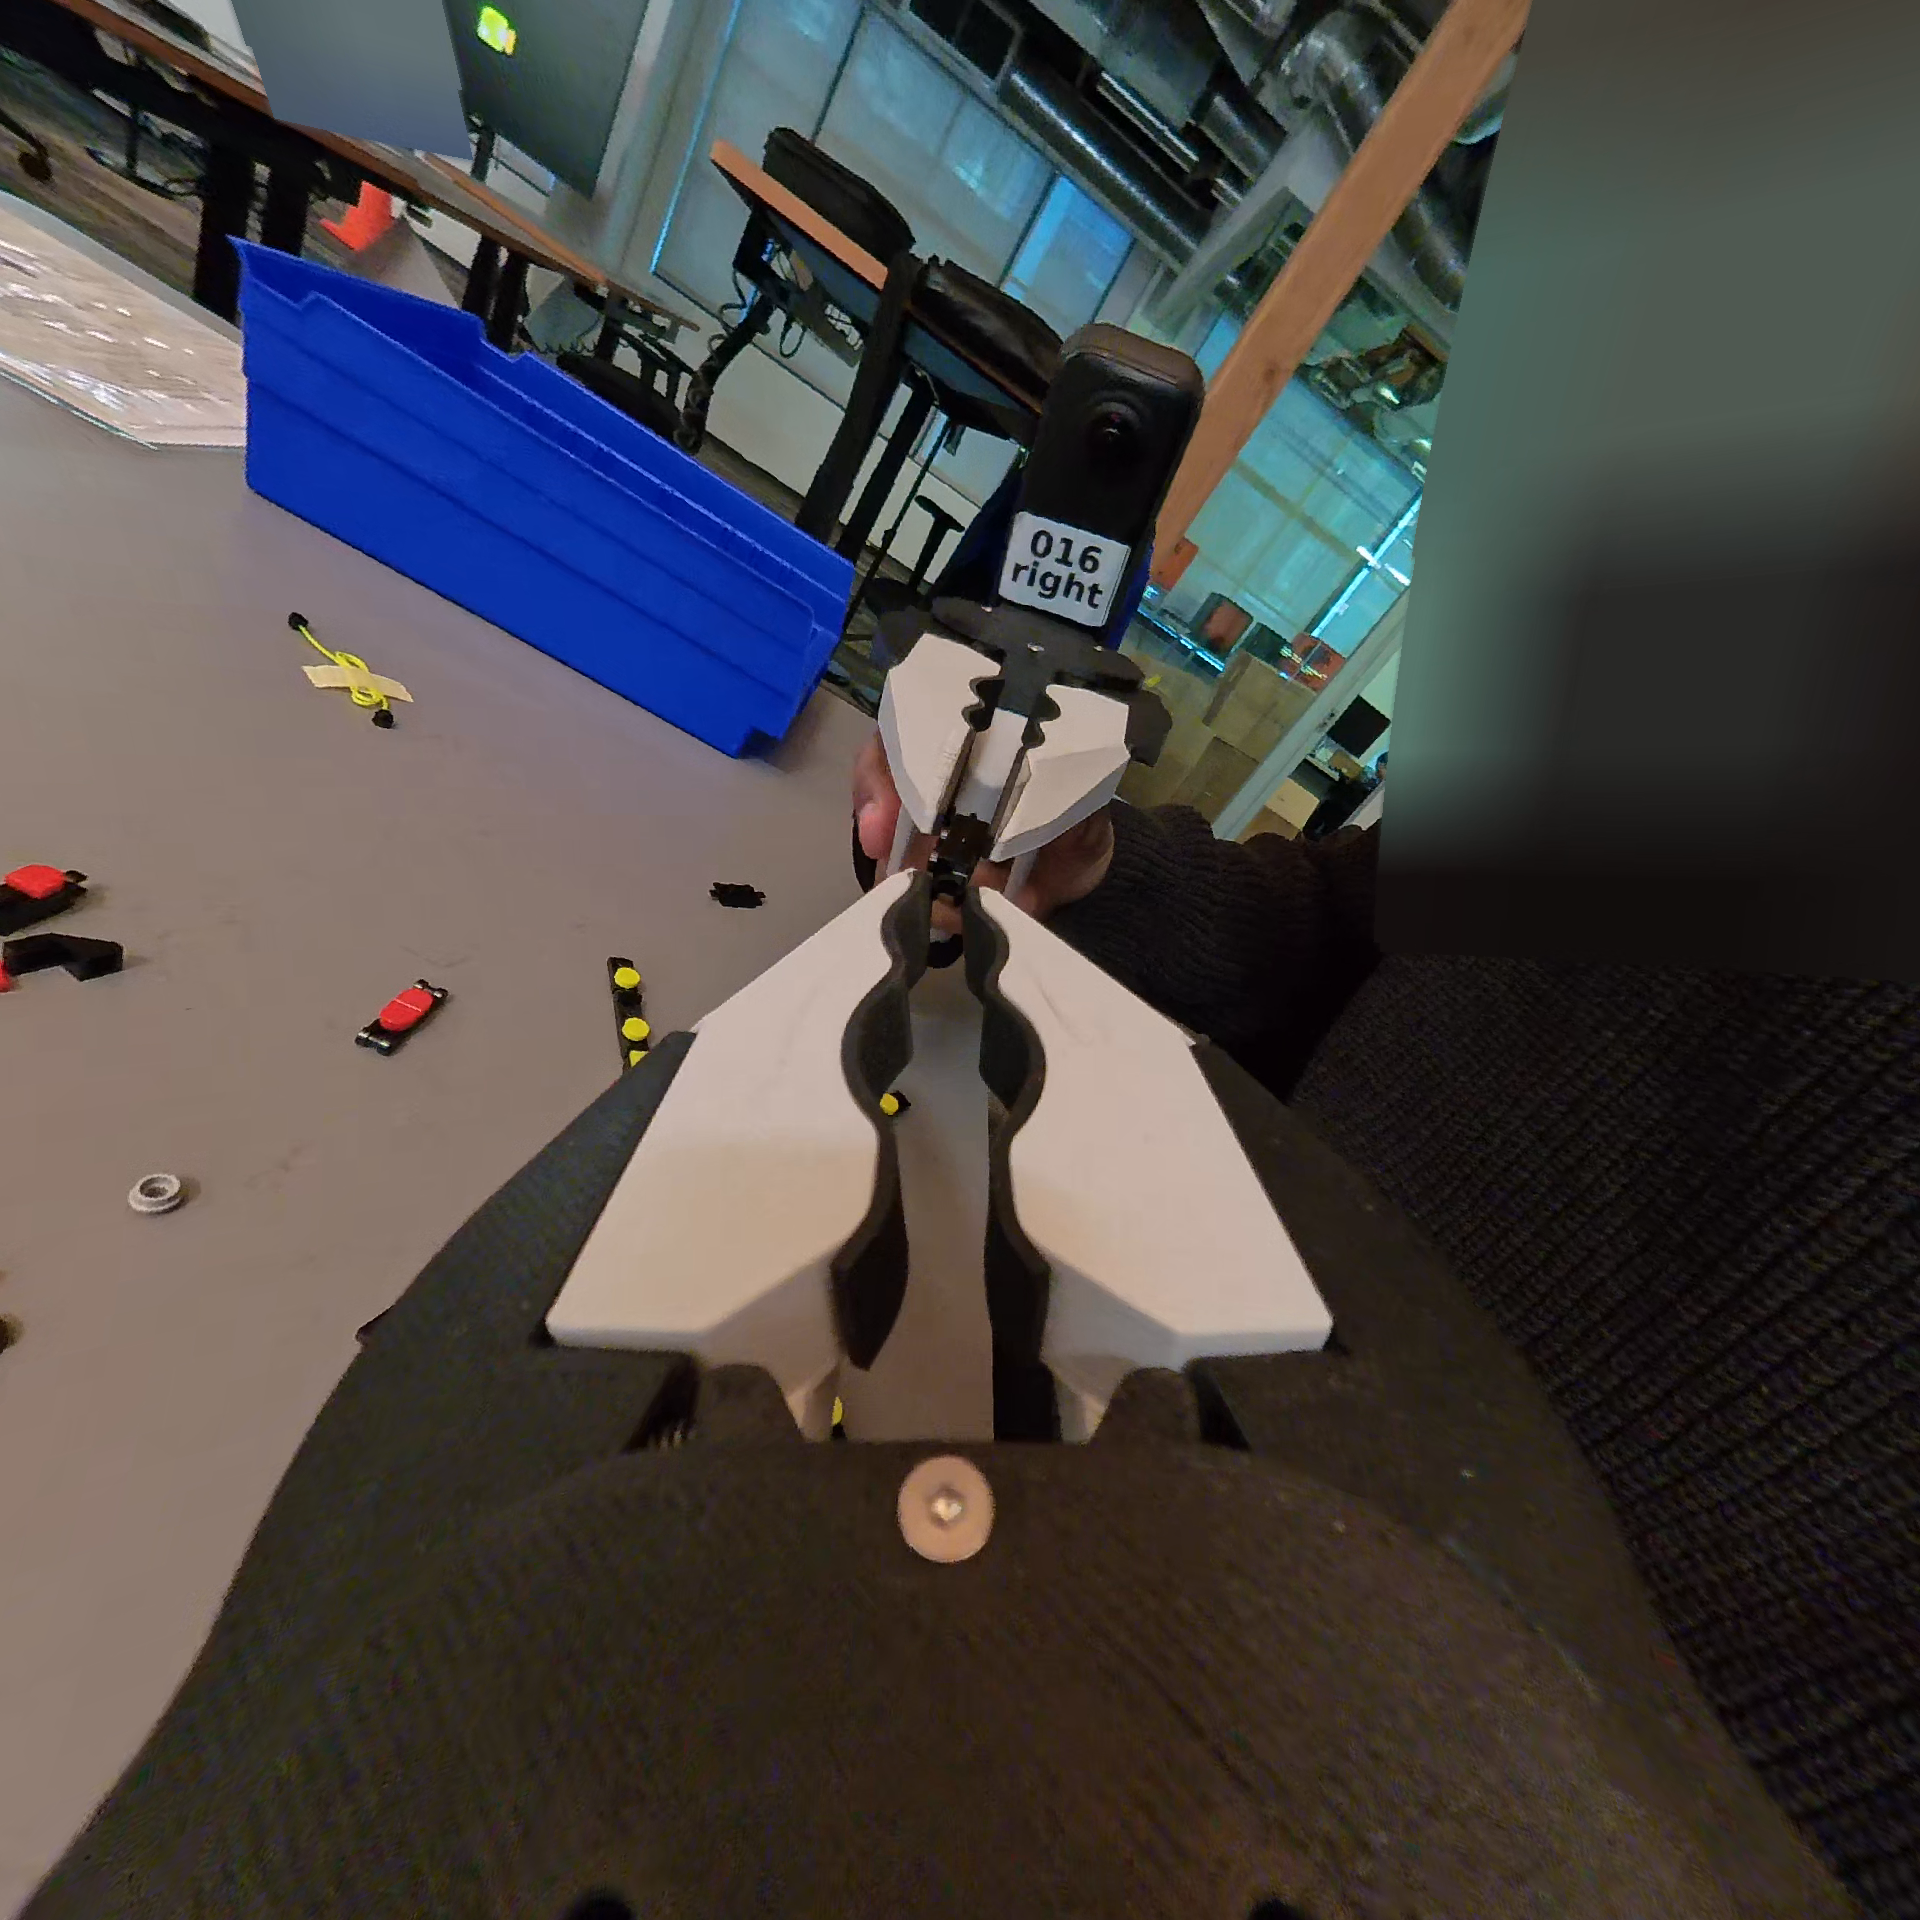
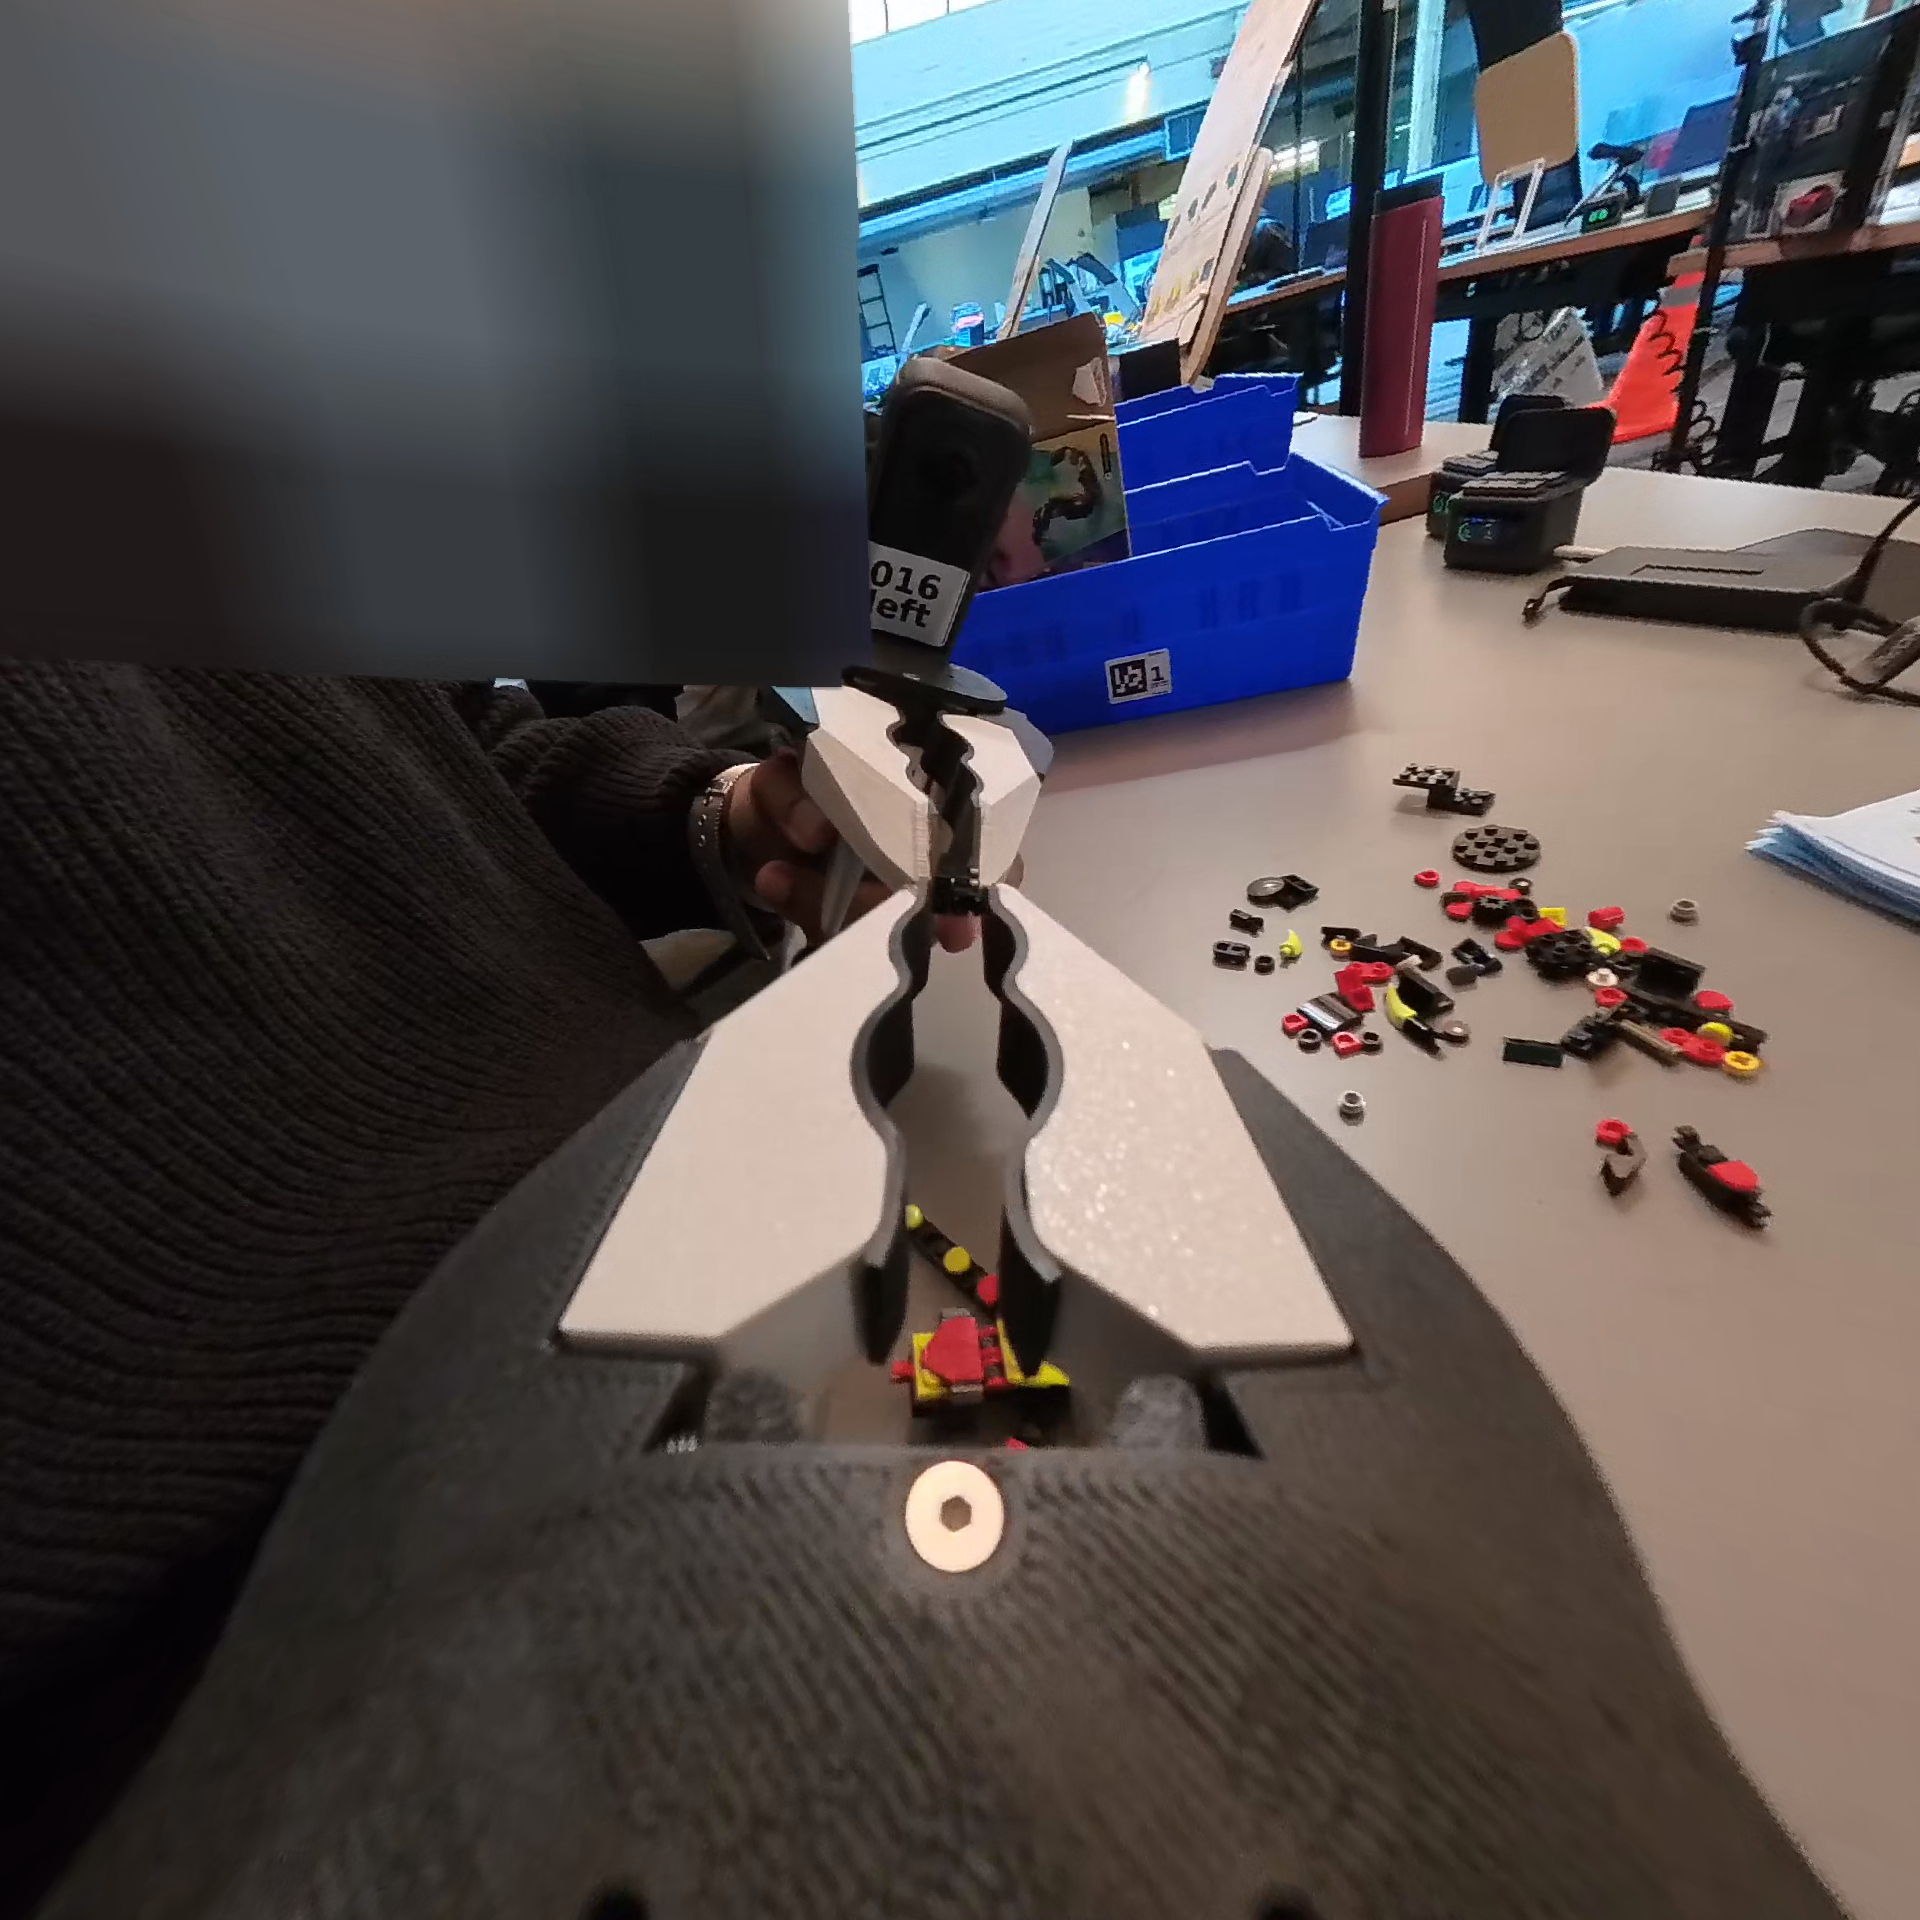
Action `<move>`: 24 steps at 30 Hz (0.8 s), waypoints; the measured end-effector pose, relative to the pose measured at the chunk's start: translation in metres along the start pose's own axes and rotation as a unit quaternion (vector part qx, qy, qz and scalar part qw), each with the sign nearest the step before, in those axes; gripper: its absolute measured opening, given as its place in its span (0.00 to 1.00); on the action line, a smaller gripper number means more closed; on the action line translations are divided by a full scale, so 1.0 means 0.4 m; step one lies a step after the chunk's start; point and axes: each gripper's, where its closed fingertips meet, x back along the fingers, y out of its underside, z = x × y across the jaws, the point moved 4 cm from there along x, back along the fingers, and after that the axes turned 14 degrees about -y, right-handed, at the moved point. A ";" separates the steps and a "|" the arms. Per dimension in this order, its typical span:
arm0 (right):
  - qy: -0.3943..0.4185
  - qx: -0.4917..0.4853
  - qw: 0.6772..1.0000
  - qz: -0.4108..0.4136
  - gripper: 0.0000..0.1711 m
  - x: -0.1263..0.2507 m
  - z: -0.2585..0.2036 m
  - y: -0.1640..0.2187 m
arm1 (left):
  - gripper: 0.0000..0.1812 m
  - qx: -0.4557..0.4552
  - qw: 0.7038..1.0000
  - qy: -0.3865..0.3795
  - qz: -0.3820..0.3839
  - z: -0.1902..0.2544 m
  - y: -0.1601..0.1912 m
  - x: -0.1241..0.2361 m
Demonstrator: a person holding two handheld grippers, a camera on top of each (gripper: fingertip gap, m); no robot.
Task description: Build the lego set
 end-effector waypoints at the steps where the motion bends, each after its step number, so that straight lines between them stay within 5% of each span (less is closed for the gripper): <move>1: -0.001 -0.006 1.000 0.003 0.04 0.000 0.001 0.000 | 0.01 0.002 1.000 -0.001 0.001 -0.001 -0.001 -0.001; 4: -0.007 -0.034 0.999 0.018 0.02 0.004 0.008 -0.002 | 0.02 0.003 1.000 -0.017 0.010 -0.006 -0.005 -0.003; 6: -0.001 -0.060 0.998 0.032 0.02 0.010 0.020 -0.002 | 0.23 -0.015 0.999 -0.043 0.028 -0.010 -0.015 -0.002; 9: 0.011 -0.095 0.995 0.030 0.02 0.013 0.039 0.012 | 0.31 -0.087 0.991 -0.088 0.044 -0.009 -0.022 0.002; 14: 0.006 -0.184 0.983 -0.005 0.02 0.000 0.059 0.065 | 0.16 -0.314 0.925 -0.215 0.004 -0.027 0.022 -0.013; 24: 0.004 -0.278 0.960 -0.020 0.02 -0.001 0.077 0.112 | 0.02 -0.343 0.912 -0.210 -0.080 -0.040 0.080 -0.032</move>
